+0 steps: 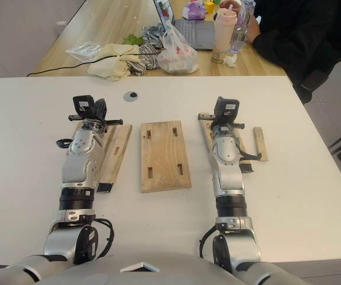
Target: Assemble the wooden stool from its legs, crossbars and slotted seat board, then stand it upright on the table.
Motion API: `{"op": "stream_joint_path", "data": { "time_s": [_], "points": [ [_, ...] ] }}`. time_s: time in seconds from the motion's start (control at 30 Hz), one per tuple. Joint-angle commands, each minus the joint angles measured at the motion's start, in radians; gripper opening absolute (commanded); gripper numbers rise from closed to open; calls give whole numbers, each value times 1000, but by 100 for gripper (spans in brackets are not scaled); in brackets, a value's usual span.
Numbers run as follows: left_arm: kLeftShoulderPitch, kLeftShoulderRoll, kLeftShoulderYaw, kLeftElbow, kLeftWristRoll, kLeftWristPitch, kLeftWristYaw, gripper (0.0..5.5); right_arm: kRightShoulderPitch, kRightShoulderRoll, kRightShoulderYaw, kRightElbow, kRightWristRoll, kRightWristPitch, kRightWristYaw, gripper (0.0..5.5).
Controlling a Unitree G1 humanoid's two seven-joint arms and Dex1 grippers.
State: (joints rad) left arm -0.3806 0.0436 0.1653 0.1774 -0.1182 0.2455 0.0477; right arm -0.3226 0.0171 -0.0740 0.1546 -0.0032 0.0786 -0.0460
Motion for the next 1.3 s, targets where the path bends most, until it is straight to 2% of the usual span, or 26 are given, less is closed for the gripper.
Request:
{"op": "stream_joint_path", "data": {
  "time_s": [0.03,0.2,0.23,0.33,0.53,0.77,0.9,1.13,1.2,1.3],
  "points": [
    [21,-36,-6,14,8,-10,37,0,-38,-53,-9,-1,21,39,47,3],
    [57,-50,14,-17,-7,-2,57,0,-59,-74,4,-17,29,88,87,3],
    [70,-26,9,-20,4,-7,38,14,-61,-76,14,-19,24,90,93,0],
    [86,109,17,2,47,44,-24,54,-37,-79,-4,-24,23,89,78,0],
    [128,377,73,-24,-14,276,-262,144,-31,-95,-41,-15,18,79,57,0],
    [161,399,56,106,-11,345,-305,241,-48,-85,-28,5,11,64,60,0],
    [177,383,70,158,-43,386,-322,241,-71,-88,-30,32,11,50,59,0],
    [207,347,70,159,-88,408,-339,142,-96,-92,-29,65,4,25,55,0],
    [206,343,68,174,-76,370,-323,124,-109,-99,-34,76,4,25,59,0],
    [203,337,53,141,-50,198,-322,124,-131,-111,-43,85,22,28,85,0]
  ]
}}
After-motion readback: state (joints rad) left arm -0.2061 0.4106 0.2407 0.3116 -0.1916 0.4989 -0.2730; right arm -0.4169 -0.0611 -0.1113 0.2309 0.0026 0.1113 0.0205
